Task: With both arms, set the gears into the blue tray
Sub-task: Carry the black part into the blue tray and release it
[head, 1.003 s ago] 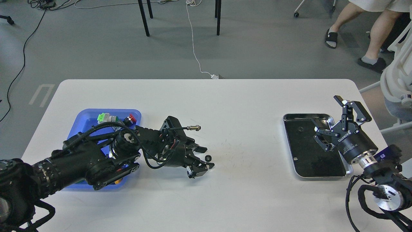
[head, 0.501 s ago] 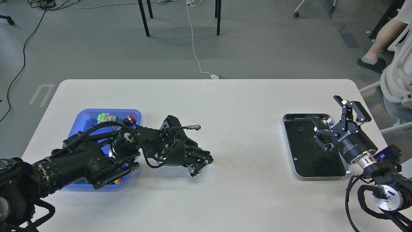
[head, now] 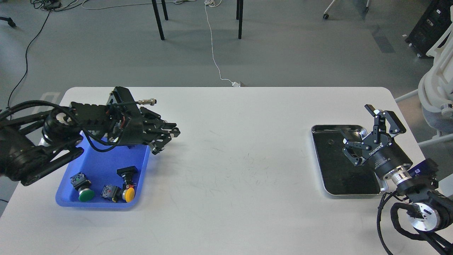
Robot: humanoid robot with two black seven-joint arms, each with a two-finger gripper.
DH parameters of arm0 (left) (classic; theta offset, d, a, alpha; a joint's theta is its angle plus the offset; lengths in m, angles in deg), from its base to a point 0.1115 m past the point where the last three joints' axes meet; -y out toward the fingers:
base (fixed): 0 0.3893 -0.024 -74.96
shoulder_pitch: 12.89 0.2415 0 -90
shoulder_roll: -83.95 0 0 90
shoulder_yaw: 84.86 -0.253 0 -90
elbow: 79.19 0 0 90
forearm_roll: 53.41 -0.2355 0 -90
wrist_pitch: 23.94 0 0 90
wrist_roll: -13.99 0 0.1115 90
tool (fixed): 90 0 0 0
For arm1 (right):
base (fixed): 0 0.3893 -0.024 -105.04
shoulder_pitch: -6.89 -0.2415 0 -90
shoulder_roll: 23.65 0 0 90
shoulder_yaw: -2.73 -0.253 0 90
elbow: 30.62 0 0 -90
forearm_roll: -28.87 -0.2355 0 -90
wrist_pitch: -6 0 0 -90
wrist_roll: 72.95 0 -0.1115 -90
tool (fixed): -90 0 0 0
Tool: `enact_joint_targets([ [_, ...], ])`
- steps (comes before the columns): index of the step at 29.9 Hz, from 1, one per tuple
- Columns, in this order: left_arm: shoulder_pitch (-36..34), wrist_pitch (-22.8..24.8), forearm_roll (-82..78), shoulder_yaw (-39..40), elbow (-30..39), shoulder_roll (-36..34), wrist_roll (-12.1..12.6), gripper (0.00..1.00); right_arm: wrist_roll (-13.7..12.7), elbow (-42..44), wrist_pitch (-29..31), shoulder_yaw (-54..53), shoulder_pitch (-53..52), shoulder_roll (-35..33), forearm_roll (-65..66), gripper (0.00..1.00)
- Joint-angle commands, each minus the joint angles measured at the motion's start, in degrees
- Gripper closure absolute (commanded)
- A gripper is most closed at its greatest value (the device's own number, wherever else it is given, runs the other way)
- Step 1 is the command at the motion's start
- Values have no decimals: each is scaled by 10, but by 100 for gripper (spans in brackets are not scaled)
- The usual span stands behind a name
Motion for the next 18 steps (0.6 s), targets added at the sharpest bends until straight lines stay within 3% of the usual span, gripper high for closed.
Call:
enact_joint_targets([
  [1,25,0,38,-4,-8,-58,0,87,0,0,0,0,-2,-1,0,1],
  [11,96,-30,39,-6,-97,-79,0,86,0,-1,1,3,-5,1,3,1],
  [18,114,-40,23,-6,-99,-100,0,86,0,-2,1,2,-5,-2,3,1],
])
